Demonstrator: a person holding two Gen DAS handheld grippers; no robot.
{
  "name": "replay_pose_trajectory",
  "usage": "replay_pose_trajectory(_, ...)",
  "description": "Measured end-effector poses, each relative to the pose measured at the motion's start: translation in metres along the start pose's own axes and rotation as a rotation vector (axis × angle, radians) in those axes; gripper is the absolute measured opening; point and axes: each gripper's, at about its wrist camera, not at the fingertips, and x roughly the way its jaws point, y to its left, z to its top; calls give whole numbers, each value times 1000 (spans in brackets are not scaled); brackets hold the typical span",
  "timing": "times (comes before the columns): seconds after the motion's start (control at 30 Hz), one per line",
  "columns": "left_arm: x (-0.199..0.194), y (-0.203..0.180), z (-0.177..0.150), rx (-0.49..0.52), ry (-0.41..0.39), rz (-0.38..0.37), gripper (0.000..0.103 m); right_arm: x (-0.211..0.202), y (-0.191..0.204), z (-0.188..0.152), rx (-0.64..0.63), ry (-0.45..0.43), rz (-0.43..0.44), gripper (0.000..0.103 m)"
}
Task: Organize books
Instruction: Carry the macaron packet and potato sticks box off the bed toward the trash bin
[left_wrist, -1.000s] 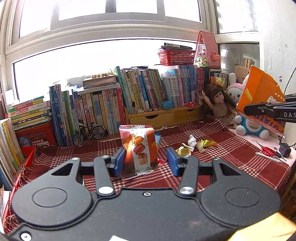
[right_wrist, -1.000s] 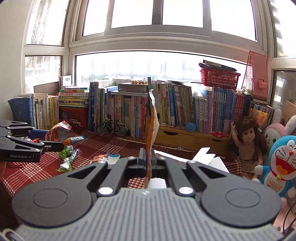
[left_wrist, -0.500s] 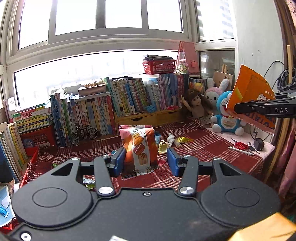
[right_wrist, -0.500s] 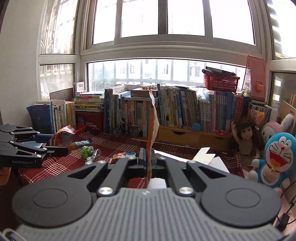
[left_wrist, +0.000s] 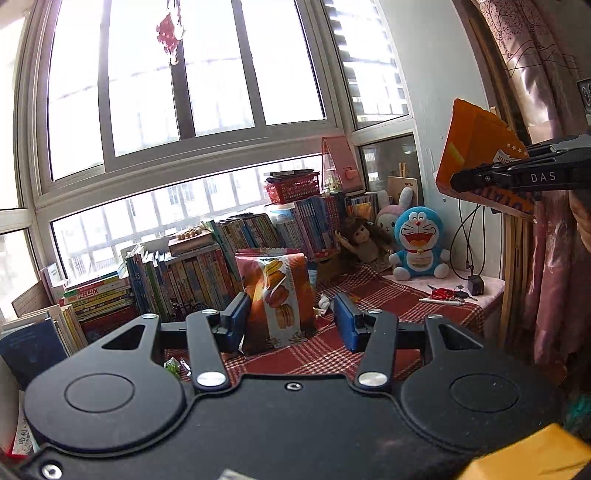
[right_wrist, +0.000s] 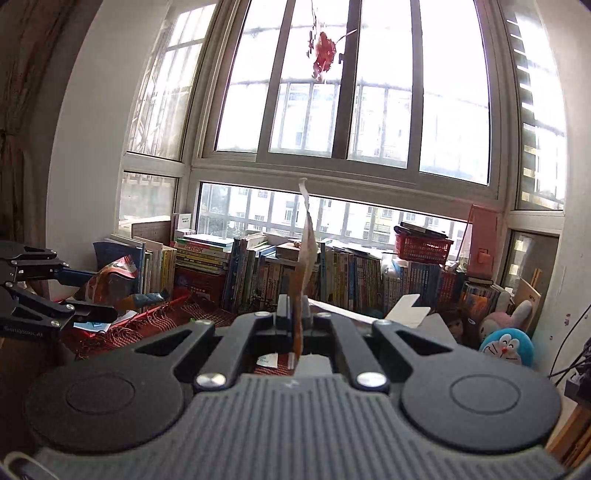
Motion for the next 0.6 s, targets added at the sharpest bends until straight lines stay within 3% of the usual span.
replay_pose_trajectory(0.07,-6,-11,-25,-15,45,-19,48,-8,10,-22,17,33,53,4)
replay_pose_trajectory(0.13,3,-19,-66,-62,117,-50,48,-10,28,-79,59,115,146,4)
replay_pose_trajectory(0.17,8,-25,-88,-85,153,-55,48,-10,28,-79,59,115,146,4)
replay_pose_trajectory(0.2,15,-31,-110,-108,193,-54,48,-7,34,-100,74,149,174,4)
replay_pose_trajectory(0.23,23,-36,-132,-123,230,-55,48,2,46,-145,98,203,220,4)
replay_pose_trajectory(0.27,31,-41,-152,-143,268,-56,48,2,46,-145,98,203,220,4)
replay_pose_trajectory(0.3,40,-44,-171,-173,302,-49,48,17,55,-184,146,274,251,4)
replay_pose_trajectory(0.37,55,-48,-200,-217,354,-41,48,41,58,-229,257,364,287,4)
replay_pose_trajectory(0.53,111,-50,-276,-293,537,-39,48,80,61,-293,395,493,316,4)
replay_pose_trajectory(0.6,134,-50,-302,-313,615,-45,48,108,63,-331,454,583,324,4)
